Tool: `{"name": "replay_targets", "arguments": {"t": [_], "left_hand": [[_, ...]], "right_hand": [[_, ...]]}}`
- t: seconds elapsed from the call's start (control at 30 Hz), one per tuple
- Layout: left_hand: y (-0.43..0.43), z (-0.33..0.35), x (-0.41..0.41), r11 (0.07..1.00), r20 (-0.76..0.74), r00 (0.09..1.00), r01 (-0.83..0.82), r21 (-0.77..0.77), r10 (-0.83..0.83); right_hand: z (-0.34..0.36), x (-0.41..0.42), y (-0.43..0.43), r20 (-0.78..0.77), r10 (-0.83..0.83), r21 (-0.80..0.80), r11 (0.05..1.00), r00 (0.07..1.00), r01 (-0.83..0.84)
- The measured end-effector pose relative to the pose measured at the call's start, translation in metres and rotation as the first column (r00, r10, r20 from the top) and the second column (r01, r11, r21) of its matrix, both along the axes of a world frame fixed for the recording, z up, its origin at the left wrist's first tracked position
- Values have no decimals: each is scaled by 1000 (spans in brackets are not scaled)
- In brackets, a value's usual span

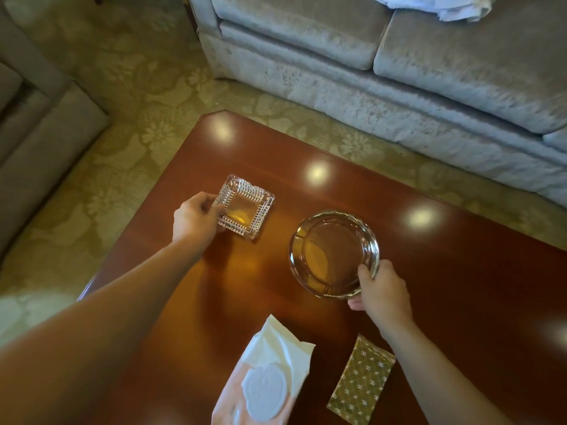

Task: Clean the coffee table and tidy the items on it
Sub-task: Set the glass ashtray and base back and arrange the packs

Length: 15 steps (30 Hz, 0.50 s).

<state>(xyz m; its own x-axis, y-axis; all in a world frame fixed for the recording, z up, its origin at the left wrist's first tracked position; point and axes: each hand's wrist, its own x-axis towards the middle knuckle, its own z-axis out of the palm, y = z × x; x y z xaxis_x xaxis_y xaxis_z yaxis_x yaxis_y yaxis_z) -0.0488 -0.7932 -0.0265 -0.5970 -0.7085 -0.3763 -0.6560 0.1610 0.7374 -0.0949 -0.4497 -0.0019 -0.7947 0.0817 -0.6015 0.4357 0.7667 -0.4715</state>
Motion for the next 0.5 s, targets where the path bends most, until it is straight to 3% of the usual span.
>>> {"name": "replay_targets", "arguments": {"t": [0.1, 0.33, 0.5], "left_hand": [[3, 1, 9, 996, 23, 1000, 21, -84, -19], [8, -8, 16, 992, 45, 998, -29, -122, 34], [11, -7, 24, 997, 14, 999, -40, -69, 41]], "right_hand": [[-2, -11, -13, -34, 26, 13, 1000, 999, -26], [-9, -29, -40, -81, 60, 46, 997, 995, -57], [-9, -26, -31, -79, 90, -7, 996, 993, -91]]}}
